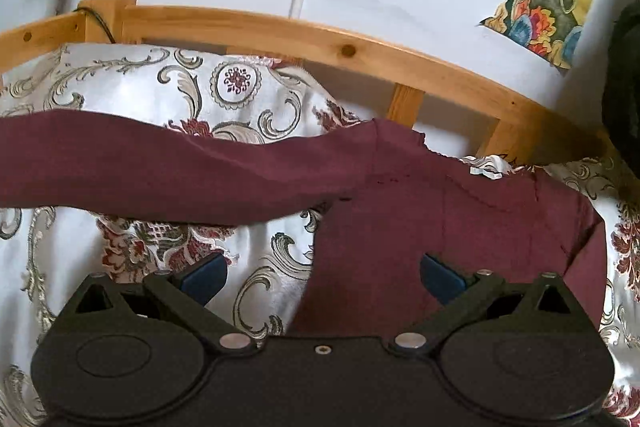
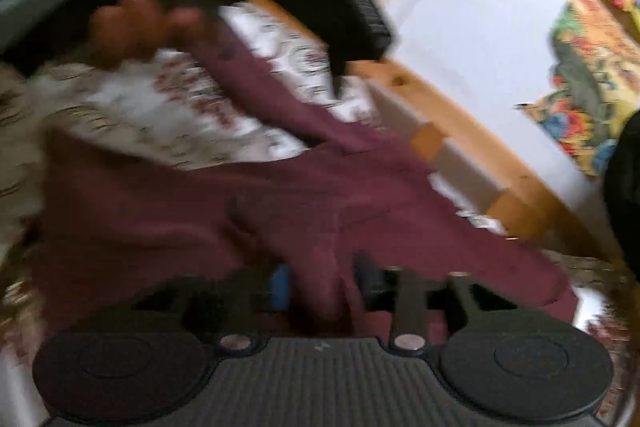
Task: Fold small clothes
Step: 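Carry the held sleeve across the shirt body and open the right gripper, then move the left gripper to the other sleeve cuff and close on it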
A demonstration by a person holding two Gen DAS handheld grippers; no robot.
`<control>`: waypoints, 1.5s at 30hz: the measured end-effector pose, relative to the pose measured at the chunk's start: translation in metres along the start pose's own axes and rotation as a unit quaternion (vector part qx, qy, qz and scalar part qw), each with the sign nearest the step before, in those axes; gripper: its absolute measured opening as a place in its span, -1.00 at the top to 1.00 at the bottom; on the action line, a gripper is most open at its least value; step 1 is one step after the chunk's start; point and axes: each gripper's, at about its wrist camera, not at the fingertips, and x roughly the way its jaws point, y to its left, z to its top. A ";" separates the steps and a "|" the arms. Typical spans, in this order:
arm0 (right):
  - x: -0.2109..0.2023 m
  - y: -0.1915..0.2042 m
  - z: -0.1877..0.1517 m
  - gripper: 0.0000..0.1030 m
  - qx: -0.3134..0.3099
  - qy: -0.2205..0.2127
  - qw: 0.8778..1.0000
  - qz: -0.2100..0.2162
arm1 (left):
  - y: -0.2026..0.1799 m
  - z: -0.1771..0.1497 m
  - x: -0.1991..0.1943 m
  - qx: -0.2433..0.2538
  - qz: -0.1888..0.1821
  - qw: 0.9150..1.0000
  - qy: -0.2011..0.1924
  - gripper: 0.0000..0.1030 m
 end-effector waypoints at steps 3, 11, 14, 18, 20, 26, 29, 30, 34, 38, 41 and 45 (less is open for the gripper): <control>-0.009 0.004 -0.003 -0.08 0.006 0.010 0.998 0.059 | -0.005 -0.005 0.010 0.025 0.011 1.000 0.002 -0.99; -0.052 -0.030 -0.002 -0.81 0.029 0.017 0.995 0.091 | -0.021 -0.025 0.031 0.072 -0.021 0.995 0.073 -0.99; -0.057 -0.068 -0.008 -0.94 0.094 0.023 0.995 0.011 | -0.028 -0.035 0.034 0.079 -0.061 0.989 0.113 -0.99; -0.043 -0.125 -0.032 -0.94 0.221 0.060 0.969 -0.093 | -0.036 -0.050 0.037 0.066 -0.108 0.976 0.176 -0.99; -0.031 -0.151 -0.046 -0.93 0.290 0.068 0.946 -0.124 | -0.042 -0.059 0.035 0.079 -0.108 0.973 0.187 -0.99; 0.000 -0.191 -0.091 -0.25 0.418 0.098 0.890 -0.154 | -0.062 -0.087 0.040 0.210 -0.012 0.953 0.218 -0.99; 0.006 -0.193 -0.109 -0.02 0.431 0.118 0.881 -0.153 | -0.059 -0.096 0.041 0.218 -0.001 0.947 0.236 -0.99; 0.007 -0.197 -0.112 0.00 0.428 0.120 0.883 -0.152 | -0.058 -0.096 0.040 0.213 0.001 0.948 0.237 -0.99; 0.015 -0.192 -0.112 0.73 0.406 0.126 0.893 -0.146 | -0.055 -0.097 0.041 0.201 0.008 0.949 0.244 -0.99; 0.017 -0.193 -0.110 0.88 0.393 0.137 0.895 -0.163 | -0.055 -0.097 0.040 0.201 0.007 0.949 0.243 -0.99; 0.016 -0.195 -0.109 0.89 0.389 0.139 0.893 -0.178 | -0.056 -0.097 0.042 0.201 0.007 0.949 0.243 -0.99; 0.018 -0.190 -0.107 0.78 0.373 0.146 0.899 -0.179 | -0.054 -0.093 0.042 0.194 -0.001 0.949 0.249 -0.99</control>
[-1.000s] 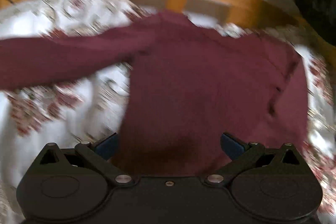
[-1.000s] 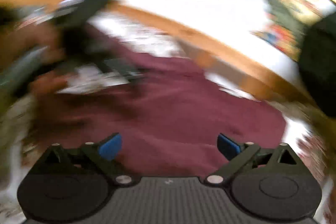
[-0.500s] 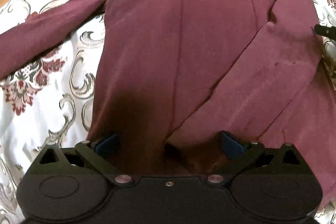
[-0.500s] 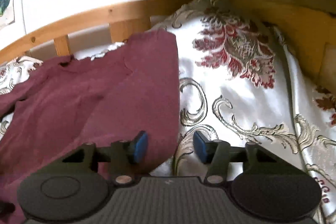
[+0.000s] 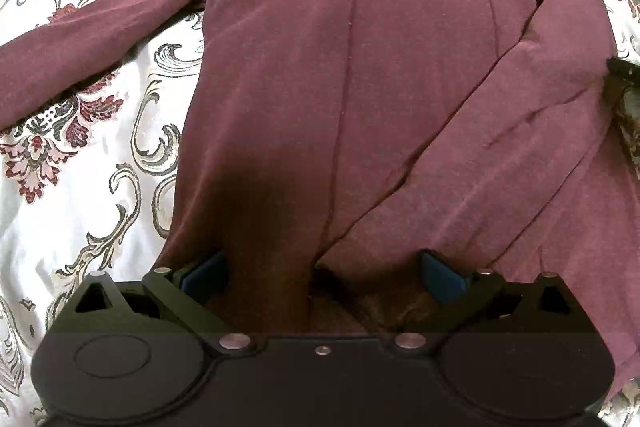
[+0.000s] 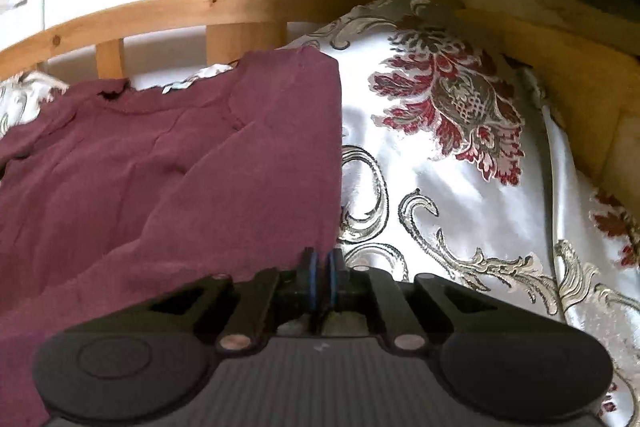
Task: Fold small clothes
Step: 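Move the left gripper to the other sleeve cuff and close on it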
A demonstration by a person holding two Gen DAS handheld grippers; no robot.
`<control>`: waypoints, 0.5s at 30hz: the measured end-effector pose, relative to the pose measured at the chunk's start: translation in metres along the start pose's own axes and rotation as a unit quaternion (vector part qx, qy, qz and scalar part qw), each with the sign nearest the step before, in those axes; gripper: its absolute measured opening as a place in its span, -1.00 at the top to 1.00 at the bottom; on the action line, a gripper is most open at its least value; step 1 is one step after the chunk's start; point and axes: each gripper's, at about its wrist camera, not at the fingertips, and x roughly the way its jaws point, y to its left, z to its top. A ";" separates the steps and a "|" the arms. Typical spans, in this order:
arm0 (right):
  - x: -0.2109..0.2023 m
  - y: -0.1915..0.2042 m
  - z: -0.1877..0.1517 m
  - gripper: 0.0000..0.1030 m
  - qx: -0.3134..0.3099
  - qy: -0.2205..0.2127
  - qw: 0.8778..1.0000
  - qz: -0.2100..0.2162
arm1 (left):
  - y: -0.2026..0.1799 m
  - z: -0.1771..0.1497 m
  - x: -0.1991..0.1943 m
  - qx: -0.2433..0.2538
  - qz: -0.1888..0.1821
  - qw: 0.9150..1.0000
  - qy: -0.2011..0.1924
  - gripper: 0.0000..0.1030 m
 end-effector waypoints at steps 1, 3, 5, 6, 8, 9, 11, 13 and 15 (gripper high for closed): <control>-0.002 0.003 0.000 0.65 -0.006 -0.001 1.000 -0.002 | 0.003 0.001 -0.001 -0.003 -0.003 1.000 0.000 -0.99; -0.008 0.008 0.000 0.28 -0.014 -0.006 1.000 -0.002 | 0.009 0.002 -0.004 -0.013 -0.003 1.000 -0.001 -0.99; -0.018 0.012 0.001 -0.09 -0.018 -0.018 1.000 0.001 | 0.016 0.001 -0.013 -0.027 0.001 1.000 -0.010 -0.99; -0.024 0.015 0.001 -0.19 -0.018 -0.024 1.000 0.005 | 0.020 0.000 -0.018 -0.034 0.003 0.999 -0.017 -0.99; -0.036 0.019 0.003 -0.34 -0.017 -0.034 0.999 0.015 | 0.031 -0.001 -0.032 -0.052 0.010 0.998 -0.040 -0.99; -0.041 0.021 0.004 -0.51 -0.017 -0.037 0.999 0.021 | 0.038 0.000 -0.040 -0.064 0.016 0.996 -0.056 -0.99; -0.054 0.026 0.004 -0.74 -0.017 -0.042 0.998 0.039 | 0.056 -0.001 -0.066 -0.100 0.036 0.987 -0.116 -0.99; -0.067 0.030 0.003 -0.88 -0.020 -0.046 0.997 0.066 | 0.079 0.001 -0.093 -0.126 0.055 0.975 -0.173 -0.99; -0.081 0.036 0.003 -0.96 -0.023 -0.046 0.994 0.094 | 0.109 0.009 -0.117 -0.136 0.080 0.966 -0.207 -0.99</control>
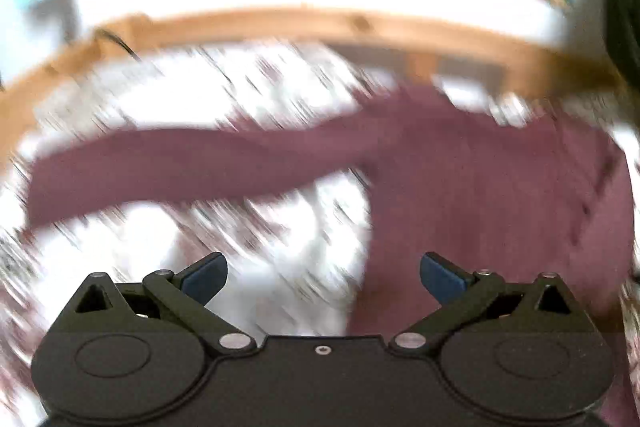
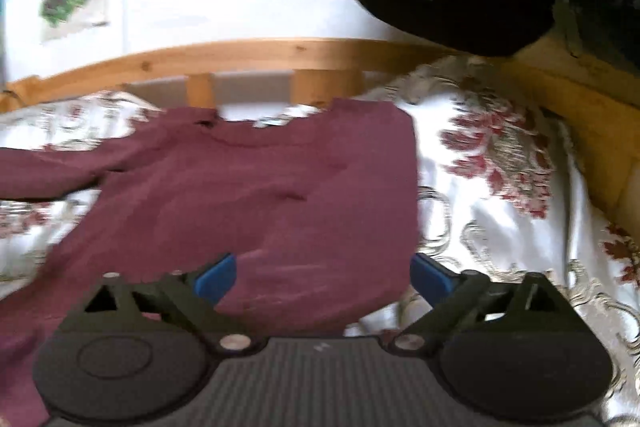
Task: Fold small clothes
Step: 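Move the left gripper to the other sleeve cuff and close on it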
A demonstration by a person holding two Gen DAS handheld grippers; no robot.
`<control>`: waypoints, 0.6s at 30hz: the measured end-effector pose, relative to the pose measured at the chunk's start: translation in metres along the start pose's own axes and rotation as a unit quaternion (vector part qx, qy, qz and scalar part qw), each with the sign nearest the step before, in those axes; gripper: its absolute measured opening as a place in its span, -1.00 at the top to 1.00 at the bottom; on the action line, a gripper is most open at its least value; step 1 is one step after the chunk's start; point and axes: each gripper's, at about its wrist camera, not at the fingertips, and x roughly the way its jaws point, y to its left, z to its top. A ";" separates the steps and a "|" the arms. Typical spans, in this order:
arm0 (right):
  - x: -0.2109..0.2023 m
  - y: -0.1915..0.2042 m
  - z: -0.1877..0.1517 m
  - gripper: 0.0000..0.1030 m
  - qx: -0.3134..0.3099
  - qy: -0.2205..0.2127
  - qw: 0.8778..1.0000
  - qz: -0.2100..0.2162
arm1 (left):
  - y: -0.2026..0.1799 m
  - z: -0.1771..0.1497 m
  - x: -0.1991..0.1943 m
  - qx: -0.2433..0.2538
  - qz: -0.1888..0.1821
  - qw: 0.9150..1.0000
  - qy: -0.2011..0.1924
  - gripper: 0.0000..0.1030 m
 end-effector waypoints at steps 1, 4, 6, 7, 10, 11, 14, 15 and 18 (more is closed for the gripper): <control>-0.006 0.004 0.001 -0.99 -0.002 -0.003 1.000 0.012 | 0.013 0.009 -0.004 -0.001 0.014 1.000 -0.012 -0.99; -0.021 0.021 0.003 -0.99 -0.020 -0.015 0.999 0.035 | 0.062 0.029 -0.011 0.020 0.066 0.997 -0.036 -0.99; -0.029 0.033 0.005 -0.99 -0.028 -0.006 0.999 0.035 | 0.094 0.033 -0.010 0.018 0.103 0.994 -0.039 -0.99; -0.034 0.040 0.005 -0.99 -0.032 0.000 0.999 0.033 | 0.112 0.031 -0.011 0.008 0.121 0.991 -0.048 -0.99; -0.053 0.061 0.002 -0.99 -0.047 0.001 0.998 0.036 | 0.168 0.020 -0.011 -0.044 0.146 0.986 -0.074 -0.99; -0.062 0.069 0.001 -0.99 -0.056 0.000 0.998 0.038 | 0.184 0.016 -0.010 -0.061 0.142 0.985 -0.078 -0.99; -0.084 0.090 -0.005 -0.99 -0.098 -0.017 0.994 0.031 | 0.219 0.008 0.004 -0.105 0.124 0.986 -0.046 -0.99; -0.091 0.097 -0.007 -0.99 -0.117 -0.025 0.992 0.026 | 0.227 0.005 0.009 -0.119 0.117 0.985 -0.033 -0.98; -0.102 0.117 -0.014 -0.99 -0.171 -0.044 0.984 0.016 | 0.235 -0.005 0.018 -0.146 0.100 0.984 -0.022 -0.82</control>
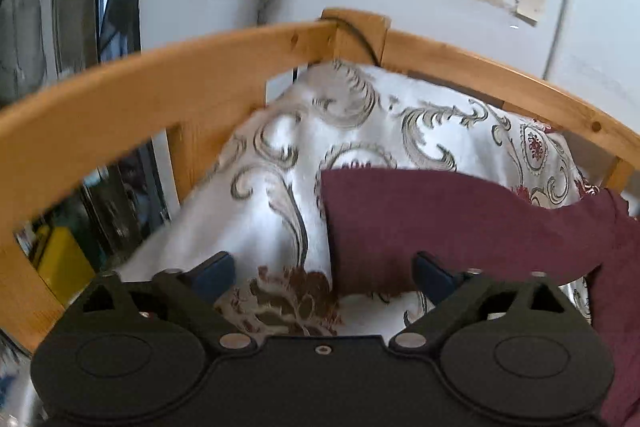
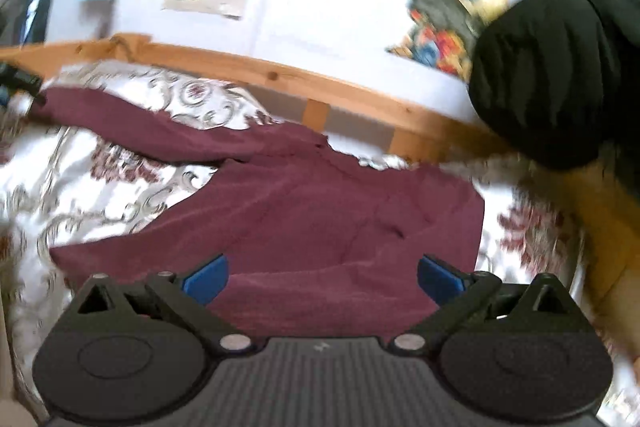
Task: Fold small clothes
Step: 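Move the left gripper to the other sleeve cuff and close on it, then lay the held sleeve across the shirt body and open the left gripper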
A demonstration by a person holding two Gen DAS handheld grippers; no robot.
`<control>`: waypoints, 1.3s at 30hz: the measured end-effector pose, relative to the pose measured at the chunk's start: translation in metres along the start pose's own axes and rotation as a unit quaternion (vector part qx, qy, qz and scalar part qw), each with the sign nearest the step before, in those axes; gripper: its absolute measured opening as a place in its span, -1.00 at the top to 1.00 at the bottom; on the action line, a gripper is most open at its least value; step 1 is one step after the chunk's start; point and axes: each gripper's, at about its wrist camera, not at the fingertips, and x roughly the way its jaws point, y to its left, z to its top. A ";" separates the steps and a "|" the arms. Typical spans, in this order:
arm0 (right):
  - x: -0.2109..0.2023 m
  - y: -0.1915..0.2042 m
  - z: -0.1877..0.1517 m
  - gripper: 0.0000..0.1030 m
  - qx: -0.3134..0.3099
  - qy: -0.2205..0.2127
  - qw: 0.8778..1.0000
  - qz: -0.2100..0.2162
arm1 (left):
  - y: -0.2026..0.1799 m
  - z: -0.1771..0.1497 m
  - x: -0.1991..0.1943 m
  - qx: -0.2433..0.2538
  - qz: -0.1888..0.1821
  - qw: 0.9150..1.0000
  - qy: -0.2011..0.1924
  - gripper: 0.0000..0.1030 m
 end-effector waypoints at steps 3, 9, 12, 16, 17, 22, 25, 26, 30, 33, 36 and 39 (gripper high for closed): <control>-0.001 0.017 -0.003 -0.99 -0.048 -0.004 0.999 -0.004 | -0.004 -0.003 0.003 0.009 -0.011 1.000 -0.016 -0.75; 0.008 0.032 -0.012 -0.99 -0.090 0.002 0.996 -0.007 | -0.013 0.002 0.020 0.012 -0.034 0.999 -0.001 -0.36; 0.006 0.032 -0.012 -0.99 -0.091 -0.005 0.996 -0.009 | -0.011 0.005 0.032 0.000 -0.024 1.000 0.005 -0.34; 0.007 0.029 -0.013 -0.99 -0.088 -0.006 0.996 -0.015 | -0.015 0.007 0.035 0.000 -0.010 1.000 0.010 0.09; 0.008 0.028 -0.013 -0.99 -0.086 -0.004 0.996 -0.017 | -0.018 0.006 0.034 0.010 -0.012 1.000 0.012 0.33; 0.010 0.023 -0.011 -0.99 -0.073 -0.008 0.997 -0.025 | -0.042 0.008 0.021 0.059 0.005 0.998 -0.002 0.86; 0.007 0.020 -0.010 -0.99 -0.067 -0.018 0.997 -0.030 | -0.057 0.012 0.004 0.076 -0.002 0.996 -0.038 0.87; 0.006 0.018 -0.009 -0.99 -0.065 -0.020 0.997 -0.032 | -0.063 0.014 -0.002 0.080 -0.007 0.995 -0.050 0.87; 0.003 0.013 -0.008 -0.99 -0.055 -0.025 0.997 -0.042 | -0.096 0.021 -0.032 0.113 -0.037 0.988 -0.096 0.87; 0.001 0.008 -0.007 -0.99 -0.046 -0.027 0.997 -0.052 | -0.128 0.020 -0.061 0.153 -0.076 0.976 -0.133 0.87; -0.001 0.002 -0.006 -0.99 -0.032 -0.029 0.997 -0.061 | -0.163 0.013 -0.088 0.192 -0.122 0.961 -0.156 0.87; -0.002 -0.006 -0.006 -0.99 -0.012 -0.021 0.997 -0.069 | -0.192 0.001 -0.112 0.203 -0.174 0.949 -0.165 0.87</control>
